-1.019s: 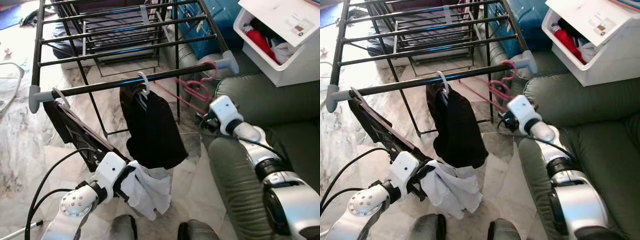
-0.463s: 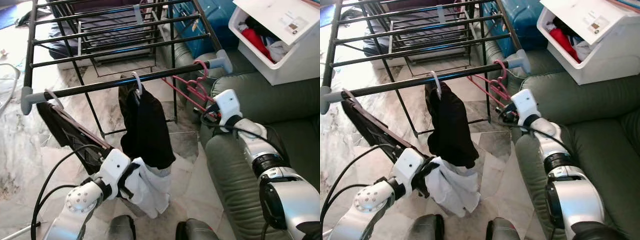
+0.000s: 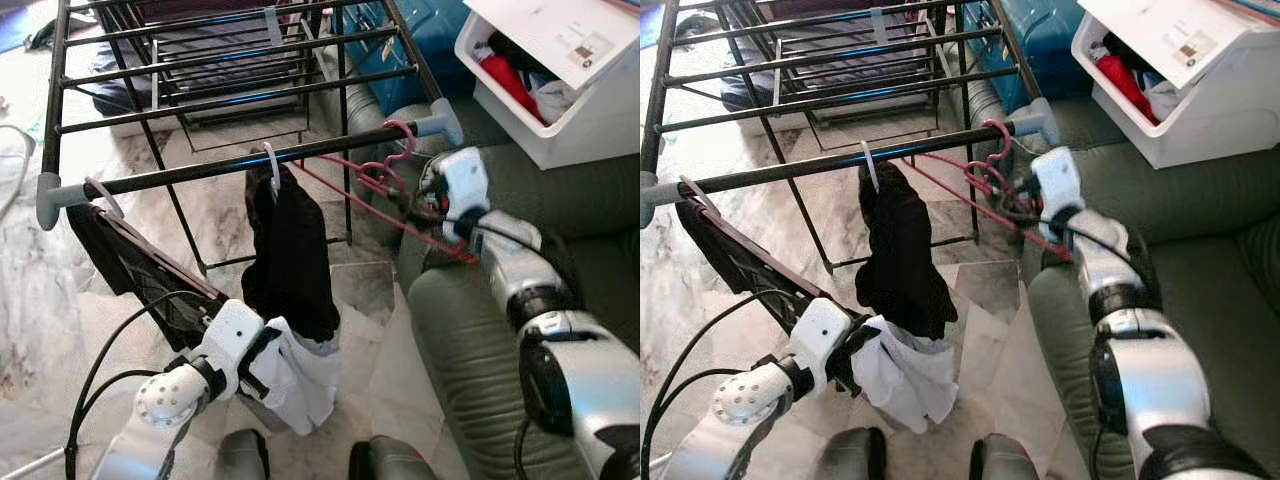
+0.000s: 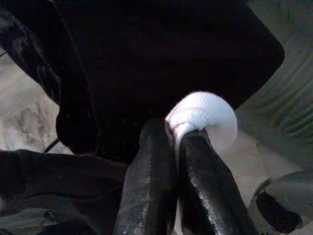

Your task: Hang hanger

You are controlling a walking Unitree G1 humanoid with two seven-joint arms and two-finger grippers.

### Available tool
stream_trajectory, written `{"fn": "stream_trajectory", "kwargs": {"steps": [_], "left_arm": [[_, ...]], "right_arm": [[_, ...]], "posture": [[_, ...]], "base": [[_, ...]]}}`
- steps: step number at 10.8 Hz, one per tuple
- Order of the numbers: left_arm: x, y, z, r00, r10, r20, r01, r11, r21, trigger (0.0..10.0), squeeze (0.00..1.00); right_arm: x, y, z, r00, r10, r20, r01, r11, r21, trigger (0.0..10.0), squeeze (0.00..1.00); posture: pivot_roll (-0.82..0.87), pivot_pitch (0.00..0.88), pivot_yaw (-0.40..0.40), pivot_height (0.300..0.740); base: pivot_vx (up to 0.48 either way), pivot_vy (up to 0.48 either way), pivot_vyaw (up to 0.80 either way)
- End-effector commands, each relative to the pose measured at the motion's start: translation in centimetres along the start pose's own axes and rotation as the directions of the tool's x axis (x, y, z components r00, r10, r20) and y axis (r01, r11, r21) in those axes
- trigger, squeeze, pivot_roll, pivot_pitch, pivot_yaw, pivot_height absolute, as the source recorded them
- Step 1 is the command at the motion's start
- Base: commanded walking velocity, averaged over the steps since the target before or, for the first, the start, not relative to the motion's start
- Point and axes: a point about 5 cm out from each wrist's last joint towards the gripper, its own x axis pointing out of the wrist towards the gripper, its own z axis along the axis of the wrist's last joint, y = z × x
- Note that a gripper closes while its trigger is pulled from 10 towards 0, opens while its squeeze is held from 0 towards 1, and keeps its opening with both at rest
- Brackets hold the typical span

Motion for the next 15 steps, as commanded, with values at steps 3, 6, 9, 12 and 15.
{"fn": "stream_trajectory", "kwargs": {"steps": [3,6,9,12,15], "left_arm": [[-0.1,-0.1,-0.1,1.0,0.005,-0.006,-0.005,1.0,0.006,10.0,0.0],[-0.1,-0.2,-0.3,1.0,0.007,-0.012,-0.007,1.0,0.003,10.0,0.0],[0.1,-0.2,-0.1,1.0,0.003,-0.008,-0.003,1.0,0.007,10.0,0.0],[0.2,-0.3,-0.2,1.0,0.001,-0.011,-0.001,1.0,0.009,10.0,0.0],[0.4,-0.3,-0.3,1.0,0.0,-0.021,0.001,1.0,0.019,10.0,0.0]], "right_arm": [[-0.3,-0.4,-0.9,0.994,0.014,-0.107,-0.025,0.994,-0.102,10.0,0.0],[-0.6,0.2,-2.0,0.983,0.091,-0.158,-0.098,0.995,-0.036,10.0,0.0],[0.0,0.4,-0.5,0.981,0.163,-0.105,-0.162,0.987,0.015,10.0,0.0],[0.1,0.2,0.8,0.97,0.232,-0.066,-0.229,0.972,0.045,10.0,0.0],[-0.3,0.1,1.0,0.959,0.277,-0.062,-0.277,0.961,0.019,10.0,0.0]], "posture": [[0.11,0.17,-0.017,0.74],[0.1,0.172,-0.02,0.74],[0.1,0.17,-0.02,0.74],[0.09,0.169,-0.021,0.74],[0.08,0.165,-0.025,0.74]], "base": [[0.0,0.0,0.0],[0.0,0.0,0.0],[0.0,0.0,0.0],[0.0,0.0,0.0],[0.0,0.0,0.0]]}}
